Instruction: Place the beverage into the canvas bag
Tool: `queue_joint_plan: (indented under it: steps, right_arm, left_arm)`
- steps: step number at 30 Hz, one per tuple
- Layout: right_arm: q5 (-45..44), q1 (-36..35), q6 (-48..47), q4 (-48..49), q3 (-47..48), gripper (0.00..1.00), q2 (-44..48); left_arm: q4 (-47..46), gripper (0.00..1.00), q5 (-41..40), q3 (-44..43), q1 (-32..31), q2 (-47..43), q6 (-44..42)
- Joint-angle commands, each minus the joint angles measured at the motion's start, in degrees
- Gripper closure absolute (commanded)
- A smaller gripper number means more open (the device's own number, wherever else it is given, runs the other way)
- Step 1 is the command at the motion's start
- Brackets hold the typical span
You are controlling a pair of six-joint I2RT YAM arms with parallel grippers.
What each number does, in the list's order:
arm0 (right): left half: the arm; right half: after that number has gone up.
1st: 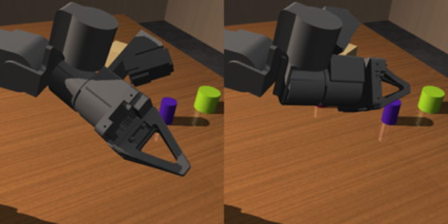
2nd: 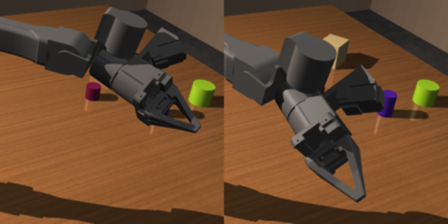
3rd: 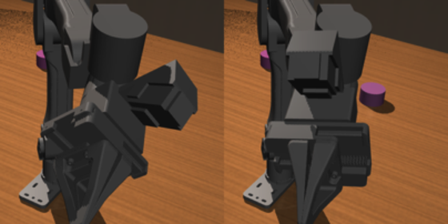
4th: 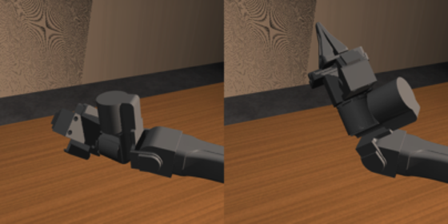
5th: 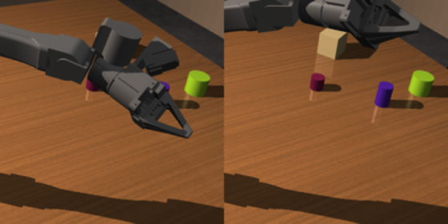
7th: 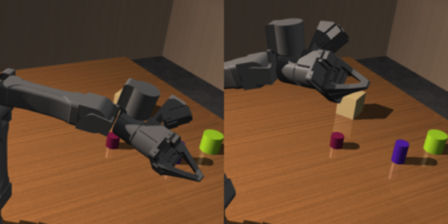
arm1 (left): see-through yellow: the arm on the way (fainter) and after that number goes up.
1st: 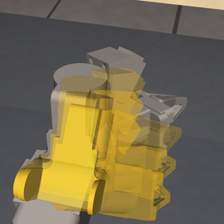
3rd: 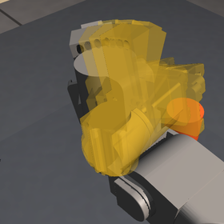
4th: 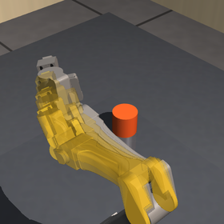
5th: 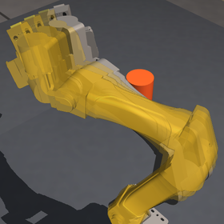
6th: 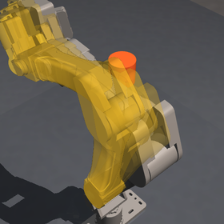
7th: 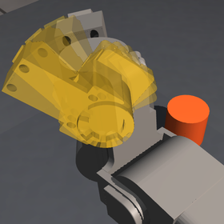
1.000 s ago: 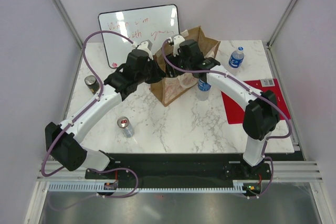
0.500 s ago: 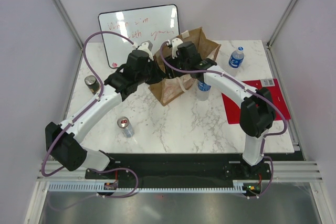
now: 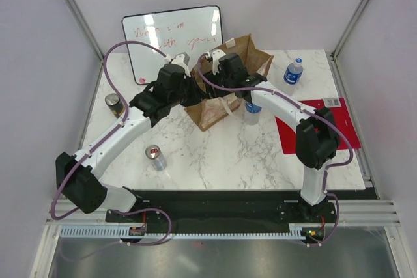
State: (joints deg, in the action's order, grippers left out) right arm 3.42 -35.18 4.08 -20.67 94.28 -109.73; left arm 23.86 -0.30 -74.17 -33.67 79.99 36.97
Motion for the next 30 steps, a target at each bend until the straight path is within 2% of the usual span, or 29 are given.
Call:
queue_joint_plan:
  steps: [1,9,15,17,21,22,26,30]
  right_arm:
    - [0.1,-0.1,-1.0,1.1,2.5,0.46,-0.8]
    - [-0.7,-0.1,-0.2,0.9,2.7,0.36,-0.4]
    - [-2.1,-0.1,0.8,-0.1,4.1,0.36,-0.5]
    - [-3.1,-0.1,1.6,-0.5,4.6,0.39,0.0]
    - [-5.3,-0.1,2.1,-0.5,4.9,0.57,1.3]
    - [-5.5,-0.1,2.1,-0.5,5.0,0.57,1.3]
    - [-5.8,-0.1,2.1,-1.0,5.5,0.42,1.6]
    - [-3.6,-0.3,2.6,-1.1,6.0,0.37,2.4]
  left_arm:
    - [-3.5,0.98,-0.3,0.2,0.0,-3.3,2.1]
    - [-3.6,0.98,-0.3,0.4,0.0,-3.3,2.2]
    - [-3.7,0.98,-0.1,0.9,0.0,-3.3,2.1]
    - [-3.9,0.98,-0.1,1.3,0.0,-3.4,2.1]
    - [-3.8,0.98,-0.1,2.3,-0.1,-4.2,2.4]
    - [-3.9,0.98,-0.1,2.4,-0.1,-4.3,2.4]
    - [-3.7,0.98,-0.4,1.6,0.0,-4.7,2.1]
    - [-3.7,0.98,-0.2,0.7,-0.1,-4.1,1.8]
